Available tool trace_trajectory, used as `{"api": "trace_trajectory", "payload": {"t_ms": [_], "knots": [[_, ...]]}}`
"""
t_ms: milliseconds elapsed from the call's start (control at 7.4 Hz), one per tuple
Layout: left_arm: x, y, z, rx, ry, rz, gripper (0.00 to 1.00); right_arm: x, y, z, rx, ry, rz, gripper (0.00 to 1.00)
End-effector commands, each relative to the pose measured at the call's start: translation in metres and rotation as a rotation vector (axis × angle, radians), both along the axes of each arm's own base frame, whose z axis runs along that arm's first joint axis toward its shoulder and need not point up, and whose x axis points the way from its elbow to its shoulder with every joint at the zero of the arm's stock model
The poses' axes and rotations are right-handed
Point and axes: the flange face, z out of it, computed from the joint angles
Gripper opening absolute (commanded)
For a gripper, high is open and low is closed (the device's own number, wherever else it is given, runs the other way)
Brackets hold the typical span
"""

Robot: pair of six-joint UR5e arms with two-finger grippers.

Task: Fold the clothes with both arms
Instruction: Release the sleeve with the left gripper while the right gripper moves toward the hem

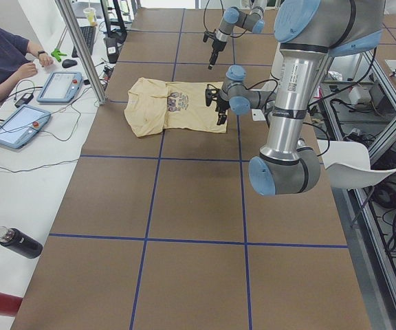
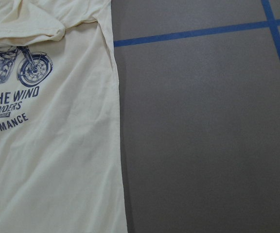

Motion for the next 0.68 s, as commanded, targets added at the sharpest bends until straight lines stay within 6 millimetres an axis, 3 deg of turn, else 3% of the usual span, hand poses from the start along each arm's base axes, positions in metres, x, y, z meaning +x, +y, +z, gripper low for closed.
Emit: {"api": "trace_trajectory", "payload": {"t_ms": [0, 135, 405, 540], "knots": [[0.015, 0.018, 0.02, -0.061, -0.026, -0.022, 0.79, -0.006, 0.001, -0.008, -0.011, 0.019, 0.005, 0.96], [0.017, 0.019, 0.025, -0.064, -0.035, -0.019, 0.77, -0.018, -0.002, -0.026, -0.018, 0.056, 0.014, 0.96], [0.017, 0.019, 0.025, -0.059, -0.038, -0.015, 0.7, -0.034, 0.015, -0.031, -0.001, 0.07, 0.007, 0.99], [0.018, 0.019, 0.027, -0.059, -0.043, -0.015, 0.6, -0.036, 0.018, -0.031, 0.001, 0.069, 0.003, 0.99]]}}
